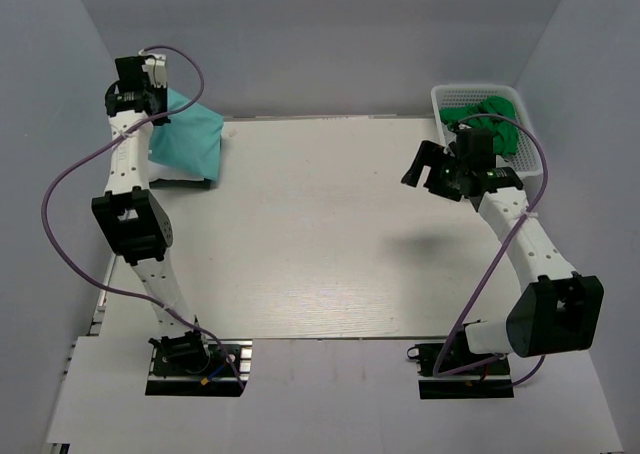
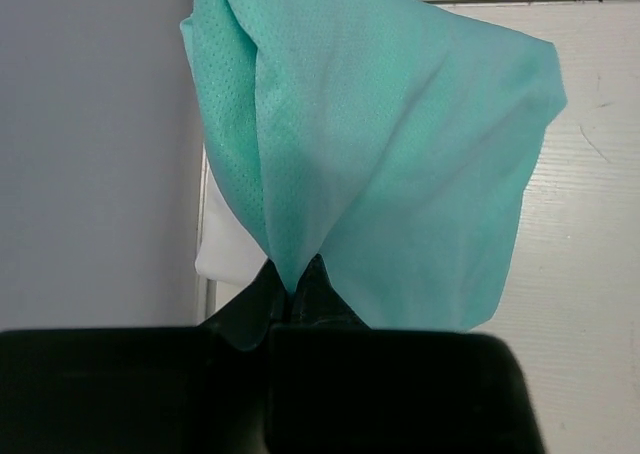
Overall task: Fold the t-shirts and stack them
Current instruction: Put the neatly folded tshirt into the corner of the board with the left arm
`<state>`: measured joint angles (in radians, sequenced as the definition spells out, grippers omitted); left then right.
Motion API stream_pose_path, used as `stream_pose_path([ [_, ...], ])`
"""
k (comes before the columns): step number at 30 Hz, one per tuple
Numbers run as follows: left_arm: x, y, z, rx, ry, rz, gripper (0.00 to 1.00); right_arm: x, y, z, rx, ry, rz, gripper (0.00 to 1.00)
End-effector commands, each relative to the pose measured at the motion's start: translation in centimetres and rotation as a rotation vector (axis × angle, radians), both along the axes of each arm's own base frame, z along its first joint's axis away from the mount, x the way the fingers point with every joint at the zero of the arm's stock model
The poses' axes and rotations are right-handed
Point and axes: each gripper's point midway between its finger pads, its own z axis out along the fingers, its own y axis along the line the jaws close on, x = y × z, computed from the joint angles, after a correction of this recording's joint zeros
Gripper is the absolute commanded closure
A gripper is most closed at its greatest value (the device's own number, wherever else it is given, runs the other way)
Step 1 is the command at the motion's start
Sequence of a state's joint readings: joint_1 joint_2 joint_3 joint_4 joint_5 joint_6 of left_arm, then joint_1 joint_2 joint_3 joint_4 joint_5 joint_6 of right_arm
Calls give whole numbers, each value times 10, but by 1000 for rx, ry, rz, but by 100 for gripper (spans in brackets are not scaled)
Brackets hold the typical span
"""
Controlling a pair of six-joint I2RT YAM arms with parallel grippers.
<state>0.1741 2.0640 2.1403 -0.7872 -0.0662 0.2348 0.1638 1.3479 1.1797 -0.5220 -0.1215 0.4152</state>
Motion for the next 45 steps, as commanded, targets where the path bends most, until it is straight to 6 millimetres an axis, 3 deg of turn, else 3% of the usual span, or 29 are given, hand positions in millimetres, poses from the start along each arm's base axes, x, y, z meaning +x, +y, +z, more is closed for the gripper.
stream_pose_path([
  [1,12,11,25,-24,-93,-14,100,15,5,21,23,-57,5,10],
  [4,16,24,5,-41,-63,-2,100,17,6,22,23,-58,10,10],
  [8,21,38,-4,-54,-63,9,100,21,9,20,30,-44,17,10],
  [10,27,40,-21,-59,-42,9,100,23,9,18,29,-38,17,10],
  [17,34,77,-48,-20,-34,125,100,30,15,13,52,-22,27,10],
  [18,33,85,-62,-6,-7,164,100,31,18,11,56,-13,35,10],
  [19,36,89,-58,10,-28,179,100,30,20,10,61,-6,46,10],
  [21,37,99,-58,2,-55,236,57,32,21,8,65,-1,54,10],
  [22,38,102,-60,13,-63,249,24,30,26,8,69,3,67,10],
  [23,36,107,-60,26,-62,283,0,32,22,8,69,3,56,10],
  [27,36,115,-52,26,-97,352,0,32,20,12,59,-17,53,10],
  [29,29,112,-31,10,-125,366,0,31,20,15,60,-28,54,10],
  [33,19,93,-10,-41,-144,379,0,26,21,22,72,-51,60,10],
  [34,14,81,6,-97,-177,365,0,22,20,19,75,-47,59,10],
  [36,7,57,9,-195,-179,327,0,19,20,22,84,-64,60,10],
  [37,1,36,34,-299,-232,291,0,17,20,18,85,-59,59,10],
  [38,-6,18,21,-355,-200,267,0,12,20,22,89,-74,64,10],
  [40,-20,-25,25,-431,-212,212,0,5,21,19,103,-74,66,10],
  [41,-50,-46,20,-430,-204,211,0,-4,20,6,102,-43,64,10],
  [42,-55,-82,23,-432,-239,164,0,-8,21,3,109,-33,64,10],
  [43,-68,-99,20,-443,-243,157,0,-12,21,7,116,-55,64,10],
  [44,-90,-119,-12,-497,-172,178,0,-26,21,-9,125,-20,70,10],
  [45,-112,-156,1,-543,-182,101,0,-31,21,-6,136,-47,77,10],
])
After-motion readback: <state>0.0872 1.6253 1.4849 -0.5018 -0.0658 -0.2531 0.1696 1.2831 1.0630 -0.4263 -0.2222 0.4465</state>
